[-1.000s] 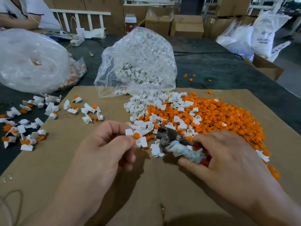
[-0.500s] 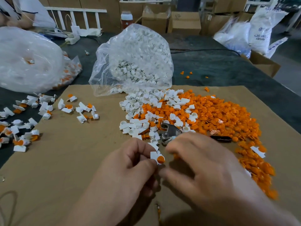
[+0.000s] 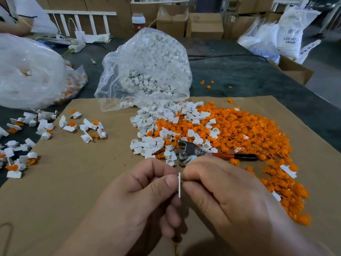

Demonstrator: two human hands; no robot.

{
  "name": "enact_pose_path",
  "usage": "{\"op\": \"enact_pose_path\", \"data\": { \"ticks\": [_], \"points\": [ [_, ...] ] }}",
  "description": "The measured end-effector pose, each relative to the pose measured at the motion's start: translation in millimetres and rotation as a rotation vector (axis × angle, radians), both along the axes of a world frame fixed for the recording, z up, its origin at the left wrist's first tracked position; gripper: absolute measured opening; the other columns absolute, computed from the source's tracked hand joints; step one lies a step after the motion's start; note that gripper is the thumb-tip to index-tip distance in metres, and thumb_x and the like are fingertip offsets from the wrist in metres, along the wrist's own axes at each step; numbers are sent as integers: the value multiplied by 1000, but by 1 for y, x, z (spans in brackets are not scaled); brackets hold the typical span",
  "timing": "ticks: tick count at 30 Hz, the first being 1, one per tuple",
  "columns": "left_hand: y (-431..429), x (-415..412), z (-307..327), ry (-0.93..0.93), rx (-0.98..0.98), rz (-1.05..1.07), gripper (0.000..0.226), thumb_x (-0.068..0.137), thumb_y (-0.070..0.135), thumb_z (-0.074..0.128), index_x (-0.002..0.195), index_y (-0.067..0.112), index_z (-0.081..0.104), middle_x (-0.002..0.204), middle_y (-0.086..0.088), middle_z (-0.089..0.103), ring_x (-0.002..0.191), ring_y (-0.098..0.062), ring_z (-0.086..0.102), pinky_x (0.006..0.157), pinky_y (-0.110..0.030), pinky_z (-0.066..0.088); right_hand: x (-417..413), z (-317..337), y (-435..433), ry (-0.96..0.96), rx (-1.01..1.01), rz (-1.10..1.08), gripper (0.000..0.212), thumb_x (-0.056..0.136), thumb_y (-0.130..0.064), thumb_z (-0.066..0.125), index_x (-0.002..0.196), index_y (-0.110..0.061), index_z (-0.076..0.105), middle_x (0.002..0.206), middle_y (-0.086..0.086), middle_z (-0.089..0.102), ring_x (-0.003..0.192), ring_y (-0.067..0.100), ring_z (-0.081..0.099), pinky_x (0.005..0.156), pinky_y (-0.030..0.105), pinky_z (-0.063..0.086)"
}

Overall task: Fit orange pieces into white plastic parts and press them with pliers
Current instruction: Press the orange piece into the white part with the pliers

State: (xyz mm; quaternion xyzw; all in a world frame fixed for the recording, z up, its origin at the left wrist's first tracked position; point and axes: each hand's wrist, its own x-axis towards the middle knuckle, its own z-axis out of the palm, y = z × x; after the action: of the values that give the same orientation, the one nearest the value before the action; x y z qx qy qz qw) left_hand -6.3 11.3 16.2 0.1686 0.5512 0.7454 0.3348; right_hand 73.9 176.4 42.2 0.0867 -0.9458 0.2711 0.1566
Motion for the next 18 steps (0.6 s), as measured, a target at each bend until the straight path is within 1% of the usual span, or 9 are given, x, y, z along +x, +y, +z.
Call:
{"op": "enact_pose_path", "data": {
  "ticks": [2,5,7,10,12,14,16,17,18],
  "points": [
    [-1,-2,-4,36,6,2,29,63,35,81,78,13,70,61,-18,61,39,-23,56,37,-24,44,0,0,-1,-41,-44,-9,22,94,-51,36,92,-35,52,91,-18,50,82,5,54,64,27,48],
    [-6,-3,-14,231,-60,15,39,68,57,82,85,24,71,63,-12,65,44,-25,59,42,-28,46,1,-3,-3,-152,-127,-60,34,87,-64,29,88,-37,50,88,-14,55,81,7,55,63,24,45],
    [-9,-1,-22,380,-89,53,46,75,66,76,98,27,70,67,-7,69,49,-25,63,46,-32,49,1,0,-6,-285,-424,-97,30,86,-60,40,81,-35,56,71,-14,60,62,4,57,52,19,42],
    [-10,2,-31,773,-162,140,35,90,63,63,110,34,67,79,3,71,60,-18,67,52,-34,55,-3,3,-9,-670,-1039,-101,29,78,-43,52,60,-21,57,46,-4,47,35,12,39,37,24,28],
    [-8,5,-29,914,-158,174,26,94,57,60,109,36,66,84,5,71,64,-17,70,53,-33,56,-5,4,-9,-775,-1208,-106,27,73,-36,53,53,-18,55,44,3,42,32,15,33,38,19,24],
    [-5,6,-20,740,-144,183,32,89,62,63,104,34,68,73,0,71,56,-19,68,49,-30,55,-3,3,-9,-656,-1024,-106,29,75,-46,54,61,-21,59,46,-3,50,36,12,43,39,22,32],
    [-6,2,-15,465,-133,146,32,78,59,70,92,31,70,58,-6,66,43,-20,61,42,-28,48,0,-1,-8,-324,-468,-120,28,82,-63,46,84,-39,59,72,-12,62,60,5,59,51,23,42],
    [-7,-1,-13,334,-99,111,29,71,53,72,85,28,71,54,-9,63,39,-20,57,39,-26,45,2,-2,-7,-179,-215,-96,26,86,-65,41,93,-45,55,85,-16,60,74,3,60,57,23,45],
    [-7,-3,-9,227,-62,74,28,66,47,74,80,23,71,53,-12,61,36,-20,54,36,-24,43,3,-2,-6,-88,-77,-70,24,90,-61,39,99,-44,53,90,-16,56,79,4,58,59,26,47]
  ]
}}
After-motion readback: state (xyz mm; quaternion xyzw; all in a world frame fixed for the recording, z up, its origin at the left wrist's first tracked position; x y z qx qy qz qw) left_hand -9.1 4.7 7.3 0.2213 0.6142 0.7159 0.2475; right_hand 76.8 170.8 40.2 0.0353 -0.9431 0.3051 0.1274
